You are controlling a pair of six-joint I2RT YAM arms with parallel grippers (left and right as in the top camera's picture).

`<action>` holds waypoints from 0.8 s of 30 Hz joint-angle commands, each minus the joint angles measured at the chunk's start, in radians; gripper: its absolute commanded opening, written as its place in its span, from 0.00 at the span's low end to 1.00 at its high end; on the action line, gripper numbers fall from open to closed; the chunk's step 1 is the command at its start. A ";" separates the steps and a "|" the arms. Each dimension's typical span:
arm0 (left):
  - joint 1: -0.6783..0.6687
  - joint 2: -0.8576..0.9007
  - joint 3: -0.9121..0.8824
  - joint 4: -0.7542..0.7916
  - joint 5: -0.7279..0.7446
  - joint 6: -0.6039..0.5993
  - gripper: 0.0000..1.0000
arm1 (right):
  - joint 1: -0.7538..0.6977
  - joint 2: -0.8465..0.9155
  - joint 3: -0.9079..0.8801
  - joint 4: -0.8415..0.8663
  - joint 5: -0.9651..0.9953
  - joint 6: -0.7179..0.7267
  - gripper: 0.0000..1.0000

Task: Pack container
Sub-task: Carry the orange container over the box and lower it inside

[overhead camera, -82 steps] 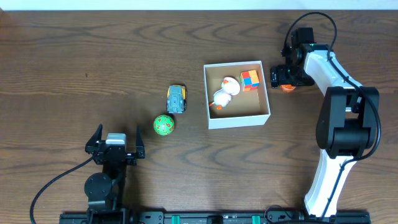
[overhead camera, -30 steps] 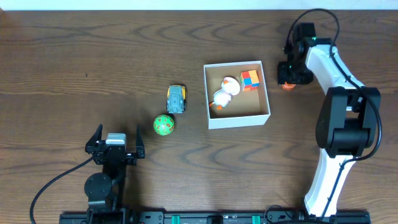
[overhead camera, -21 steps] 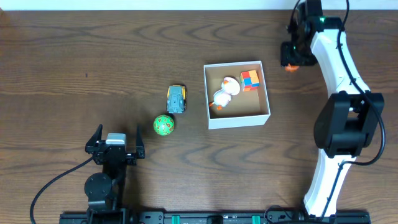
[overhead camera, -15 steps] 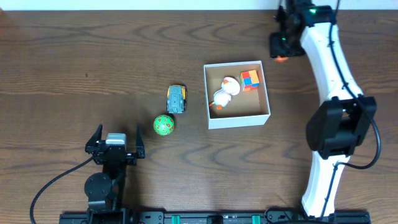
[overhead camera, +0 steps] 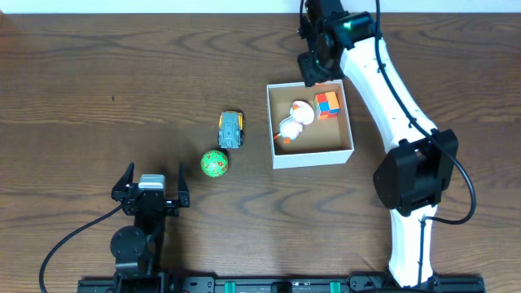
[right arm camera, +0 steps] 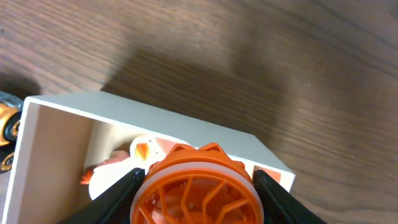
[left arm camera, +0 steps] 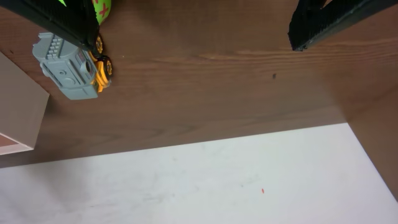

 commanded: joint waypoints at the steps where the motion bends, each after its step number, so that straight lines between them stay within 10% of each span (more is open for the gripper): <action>1: 0.004 -0.001 -0.016 -0.036 0.008 0.005 0.98 | 0.015 0.000 0.017 -0.010 0.018 0.025 0.45; 24: 0.004 -0.001 -0.016 -0.036 0.008 0.005 0.98 | 0.013 0.000 -0.084 -0.031 0.015 0.039 0.49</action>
